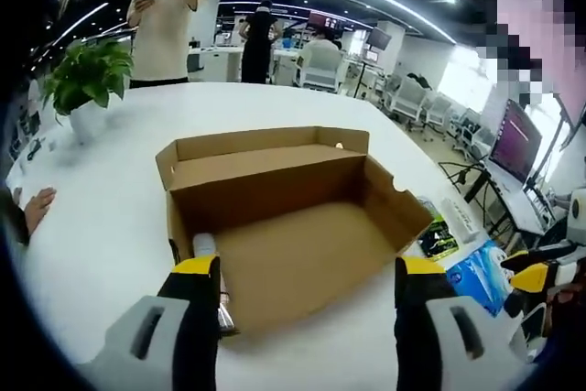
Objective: Operate the shoe box by opening the lid, removing the specified soft item, and placing it in the target area until the item is outside and the box remains undamaged.
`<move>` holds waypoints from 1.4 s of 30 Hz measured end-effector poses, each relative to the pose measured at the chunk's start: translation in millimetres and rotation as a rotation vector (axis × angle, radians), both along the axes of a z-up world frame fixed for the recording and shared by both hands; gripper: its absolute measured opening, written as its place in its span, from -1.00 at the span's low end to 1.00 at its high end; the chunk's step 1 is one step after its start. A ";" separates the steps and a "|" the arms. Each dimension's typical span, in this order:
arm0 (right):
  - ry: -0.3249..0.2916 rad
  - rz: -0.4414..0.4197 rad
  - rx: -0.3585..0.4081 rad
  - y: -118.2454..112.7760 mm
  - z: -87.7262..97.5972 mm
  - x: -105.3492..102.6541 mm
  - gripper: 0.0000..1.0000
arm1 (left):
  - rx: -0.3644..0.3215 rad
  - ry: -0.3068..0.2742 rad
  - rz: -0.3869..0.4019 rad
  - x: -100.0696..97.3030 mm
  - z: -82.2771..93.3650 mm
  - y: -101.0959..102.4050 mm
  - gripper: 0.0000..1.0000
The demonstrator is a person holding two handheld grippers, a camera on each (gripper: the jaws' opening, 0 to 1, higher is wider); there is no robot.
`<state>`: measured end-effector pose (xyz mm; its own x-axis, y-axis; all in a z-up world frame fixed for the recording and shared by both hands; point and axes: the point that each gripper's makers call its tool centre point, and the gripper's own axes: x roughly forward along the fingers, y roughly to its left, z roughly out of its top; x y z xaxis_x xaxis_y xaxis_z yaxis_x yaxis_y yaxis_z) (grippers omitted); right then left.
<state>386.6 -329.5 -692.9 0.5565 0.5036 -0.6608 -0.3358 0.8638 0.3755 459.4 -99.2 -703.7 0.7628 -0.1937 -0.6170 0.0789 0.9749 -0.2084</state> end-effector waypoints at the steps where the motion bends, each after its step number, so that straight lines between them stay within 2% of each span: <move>1: 0.003 0.004 0.000 1.6 -0.4 0.3 -0.14 | -0.001 0.003 0.005 1.9 -1.1 1.5 0.56; 8: 0.013 0.013 -0.002 3.1 -3.0 2.3 -0.14 | 0.013 0.035 0.027 13.2 -9.4 11.0 0.53; 10: 0.018 0.013 -0.002 2.7 -3.6 3.7 -0.14 | 0.025 0.067 0.032 14.6 -16.1 14.8 0.52; 14: 0.019 0.017 -0.002 2.8 -3.4 5.3 -0.15 | 0.033 0.094 0.050 16.2 -22.9 20.6 0.51; 17: 0.019 0.019 -0.001 2.6 -4.0 6.0 -0.15 | 0.047 0.141 0.054 13.9 -33.9 24.3 0.50; 20: 0.023 0.022 0.001 3.2 -5.3 5.0 -0.16 | 0.065 0.157 0.054 13.5 -35.9 25.7 0.39; 24: 0.032 0.025 0.002 3.1 -8.1 2.3 -0.16 | 0.079 0.180 0.064 17.0 -40.1 26.5 0.36; 28: 0.037 0.021 0.005 1.1 -9.3 0.3 -0.16 | 0.114 0.250 0.043 13.2 -51.0 25.9 0.29; 30: 0.039 0.016 0.004 -2.3 -10.6 -0.2 -0.16 | 0.100 0.302 0.056 11.2 -61.5 25.3 0.30; 33: 0.040 0.003 0.007 -7.3 -10.5 -0.8 -0.16 | 0.094 0.310 0.085 12.3 -65.2 28.9 0.33; 37: 0.048 -0.012 0.011 -12.2 -14.2 -3.0 -0.17 | 0.078 0.357 0.112 11.8 -76.6 33.8 0.32; 38: 0.050 -0.012 0.011 -12.4 -15.2 -3.7 -0.17 | 0.082 0.368 0.116 11.5 -78.7 34.9 0.30; 39: 0.054 -0.011 0.010 -12.3 -16.4 -4.7 -0.17 | 0.130 0.357 0.108 14.1 -76.8 39.5 0.29; 42: 0.058 -0.012 0.013 -11.9 -17.3 -6.2 -0.17 | 0.116 0.369 0.117 16.0 -77.5 37.6 0.29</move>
<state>380.4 -341.4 -710.2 0.5237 0.5055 -0.6857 -0.3024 0.8628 0.4051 475.5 -61.6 -781.2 0.4990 -0.0320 -0.8660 -0.0933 0.9915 -0.0905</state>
